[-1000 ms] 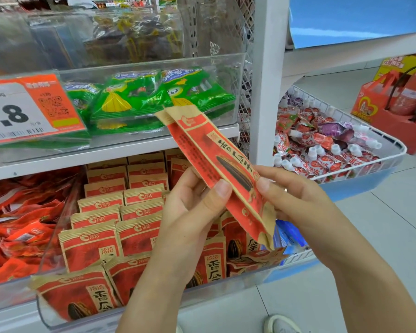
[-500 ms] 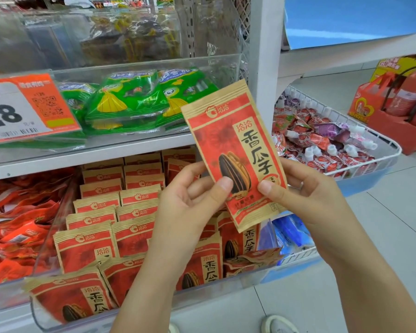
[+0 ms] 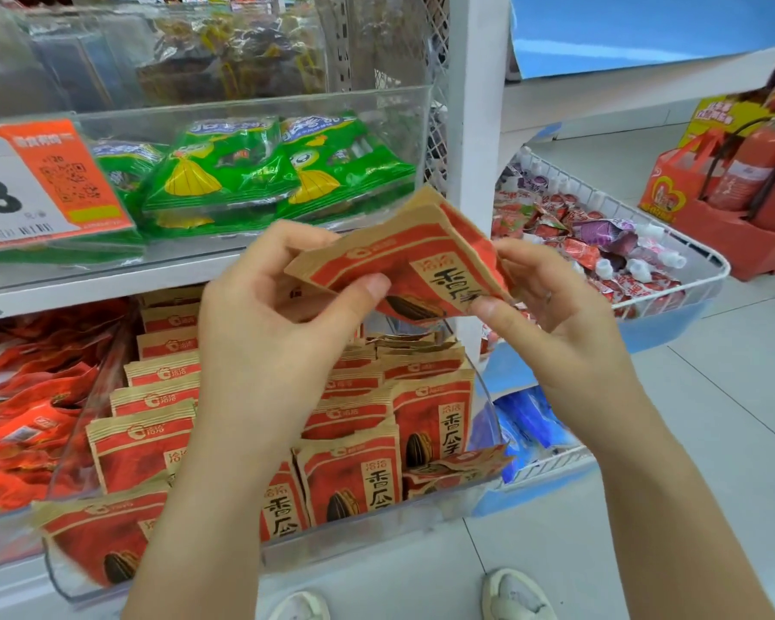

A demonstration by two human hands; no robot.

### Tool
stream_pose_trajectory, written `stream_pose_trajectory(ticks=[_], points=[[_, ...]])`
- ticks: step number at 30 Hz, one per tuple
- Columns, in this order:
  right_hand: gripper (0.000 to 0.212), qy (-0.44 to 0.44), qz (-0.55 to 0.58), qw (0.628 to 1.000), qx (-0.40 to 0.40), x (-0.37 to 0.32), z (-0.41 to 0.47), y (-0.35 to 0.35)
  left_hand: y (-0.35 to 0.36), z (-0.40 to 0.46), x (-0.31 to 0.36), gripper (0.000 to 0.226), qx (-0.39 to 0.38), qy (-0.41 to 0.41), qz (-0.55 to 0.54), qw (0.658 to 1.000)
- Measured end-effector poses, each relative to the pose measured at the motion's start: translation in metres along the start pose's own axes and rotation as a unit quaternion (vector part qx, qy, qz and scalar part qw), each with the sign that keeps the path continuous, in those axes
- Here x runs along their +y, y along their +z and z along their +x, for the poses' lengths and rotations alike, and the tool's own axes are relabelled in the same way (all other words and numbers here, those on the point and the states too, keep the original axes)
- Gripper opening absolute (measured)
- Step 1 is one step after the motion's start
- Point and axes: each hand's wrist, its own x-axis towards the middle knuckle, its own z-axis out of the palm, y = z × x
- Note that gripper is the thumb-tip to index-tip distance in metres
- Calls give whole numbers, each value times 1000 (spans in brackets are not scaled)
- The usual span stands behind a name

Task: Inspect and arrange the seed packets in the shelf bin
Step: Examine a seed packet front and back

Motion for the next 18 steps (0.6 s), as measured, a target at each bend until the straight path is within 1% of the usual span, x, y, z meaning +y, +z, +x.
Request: stream_pose_trajectory(ticks=[4,6,8,10,12,13,15,16,18], points=[[28,-31,-74,997,-9,8,6,7,-9,4,7,31,-28,33,121,992],[28,-39,-100,994,-1,13,10,9,-9,7,8,29,-45,60,219,973],[30,-32,-107,994,2,18,13,10,-7,10,7,29,-57,70,286,954],[30,-17,-106,994,0,22,13,13,-5,13,4,30,-66,74,316,944],[32,0,-109,994,-3,25,11,18,-5,12,-1,30,-55,96,358,927],[33,9,-127,992,-2,26,11,20,-5,11,-5,25,-43,108,371,921],[37,36,-202,979,15,27,8,22,-6,9,-10,20,-28,128,386,913],[36,52,-235,970,32,26,6,21,-7,9,-12,20,-29,144,395,907],[30,76,-265,960,53,23,0,17,-8,11,-18,20,-40,176,421,889]])
